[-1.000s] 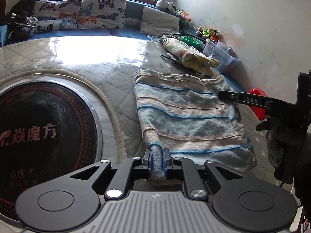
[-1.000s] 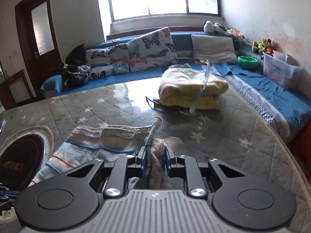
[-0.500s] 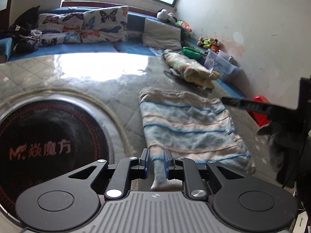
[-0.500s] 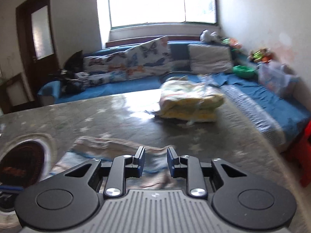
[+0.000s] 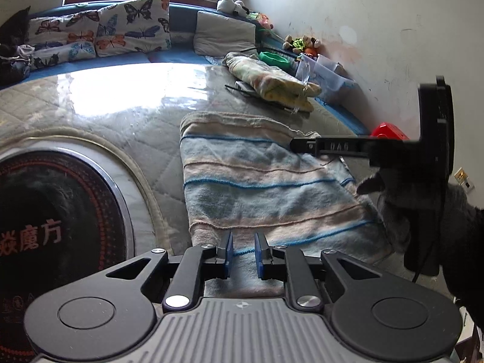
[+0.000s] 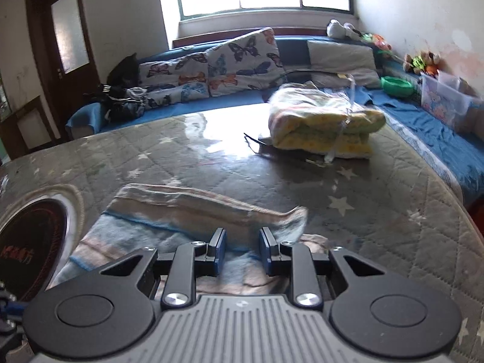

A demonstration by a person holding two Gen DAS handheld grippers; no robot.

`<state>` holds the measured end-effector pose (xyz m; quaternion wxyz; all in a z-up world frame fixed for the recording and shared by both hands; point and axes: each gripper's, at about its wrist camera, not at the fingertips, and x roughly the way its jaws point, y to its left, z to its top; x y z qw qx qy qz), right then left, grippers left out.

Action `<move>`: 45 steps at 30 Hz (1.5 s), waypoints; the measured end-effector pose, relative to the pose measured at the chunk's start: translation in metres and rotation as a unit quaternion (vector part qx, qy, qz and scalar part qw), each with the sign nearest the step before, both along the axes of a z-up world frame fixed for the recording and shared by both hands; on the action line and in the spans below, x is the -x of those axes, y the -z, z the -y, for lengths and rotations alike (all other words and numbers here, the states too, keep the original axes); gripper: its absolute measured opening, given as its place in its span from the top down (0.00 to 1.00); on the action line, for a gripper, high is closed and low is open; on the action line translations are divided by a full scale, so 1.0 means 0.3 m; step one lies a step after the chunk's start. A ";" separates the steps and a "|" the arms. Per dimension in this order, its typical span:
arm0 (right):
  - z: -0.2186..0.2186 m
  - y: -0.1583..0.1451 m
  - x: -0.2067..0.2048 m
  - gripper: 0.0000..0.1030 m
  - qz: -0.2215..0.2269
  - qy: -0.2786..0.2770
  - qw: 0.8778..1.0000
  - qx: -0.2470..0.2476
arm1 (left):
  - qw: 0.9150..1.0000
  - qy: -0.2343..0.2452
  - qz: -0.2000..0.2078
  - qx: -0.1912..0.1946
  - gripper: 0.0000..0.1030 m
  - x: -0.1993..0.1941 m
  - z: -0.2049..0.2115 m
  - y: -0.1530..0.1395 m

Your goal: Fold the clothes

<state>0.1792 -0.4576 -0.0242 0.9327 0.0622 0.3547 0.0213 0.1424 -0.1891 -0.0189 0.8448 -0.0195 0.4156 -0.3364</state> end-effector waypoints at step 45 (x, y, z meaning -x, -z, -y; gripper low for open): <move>-0.078 -0.041 0.427 0.79 0.029 -0.076 0.995 0.058 | 1.000 0.003 0.013 0.000 0.79 0.077 -0.035 -0.013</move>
